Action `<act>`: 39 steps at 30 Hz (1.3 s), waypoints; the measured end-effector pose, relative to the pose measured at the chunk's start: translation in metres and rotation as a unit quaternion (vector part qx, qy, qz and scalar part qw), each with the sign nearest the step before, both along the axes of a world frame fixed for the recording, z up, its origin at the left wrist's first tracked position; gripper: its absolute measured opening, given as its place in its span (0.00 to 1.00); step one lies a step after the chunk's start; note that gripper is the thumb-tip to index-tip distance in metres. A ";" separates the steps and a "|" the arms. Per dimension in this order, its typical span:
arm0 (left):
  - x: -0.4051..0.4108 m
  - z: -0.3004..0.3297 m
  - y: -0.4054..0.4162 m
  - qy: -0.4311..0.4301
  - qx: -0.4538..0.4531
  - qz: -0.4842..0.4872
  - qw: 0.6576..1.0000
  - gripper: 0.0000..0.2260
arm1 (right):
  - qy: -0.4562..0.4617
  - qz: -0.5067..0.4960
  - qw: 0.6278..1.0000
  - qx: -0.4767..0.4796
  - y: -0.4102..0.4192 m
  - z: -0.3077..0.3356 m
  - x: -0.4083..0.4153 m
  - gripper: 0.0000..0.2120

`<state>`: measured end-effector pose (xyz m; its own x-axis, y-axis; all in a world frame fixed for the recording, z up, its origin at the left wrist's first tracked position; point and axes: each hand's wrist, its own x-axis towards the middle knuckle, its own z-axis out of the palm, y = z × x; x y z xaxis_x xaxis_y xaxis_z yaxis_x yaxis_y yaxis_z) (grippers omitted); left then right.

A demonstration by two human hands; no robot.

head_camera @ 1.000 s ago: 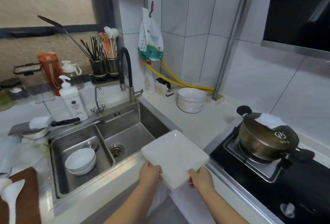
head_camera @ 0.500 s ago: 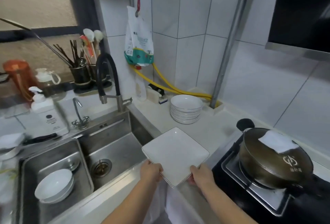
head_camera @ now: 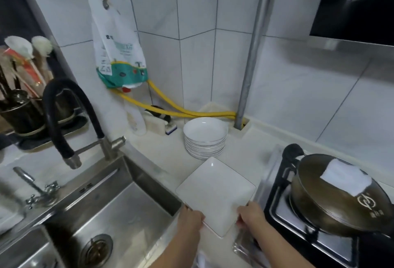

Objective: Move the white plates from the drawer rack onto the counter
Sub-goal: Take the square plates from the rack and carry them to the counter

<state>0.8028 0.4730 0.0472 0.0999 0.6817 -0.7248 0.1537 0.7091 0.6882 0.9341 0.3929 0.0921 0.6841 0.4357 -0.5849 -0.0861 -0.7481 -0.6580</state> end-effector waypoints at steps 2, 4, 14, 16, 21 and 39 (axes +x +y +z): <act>0.004 0.006 0.002 0.006 -0.008 0.003 1.000 0.20 | 0.002 -0.003 1.000 -0.013 0.003 0.000 0.003 0.15; 0.006 0.007 0.005 0.016 0.001 0.012 1.000 0.19 | 0.002 -0.001 1.000 -0.021 0.007 -0.002 0.005 0.16; 0.016 -0.006 0.003 0.000 0.005 0.041 0.999 0.17 | -0.005 0.001 1.000 -0.025 0.010 -0.019 0.015 0.13; 0.018 -0.004 0.005 0.012 0.007 0.035 0.999 0.16 | -0.007 -0.006 1.000 -0.021 0.010 -0.023 0.017 0.13; 0.020 -0.007 0.006 0.053 0.005 -0.003 0.999 0.15 | -0.032 0.029 0.998 -0.040 0.011 -0.028 0.020 0.11; -0.001 0.012 0.015 0.193 0.111 -0.281 0.933 0.10 | -0.138 0.162 0.970 -0.120 0.000 -0.038 0.019 0.04</act>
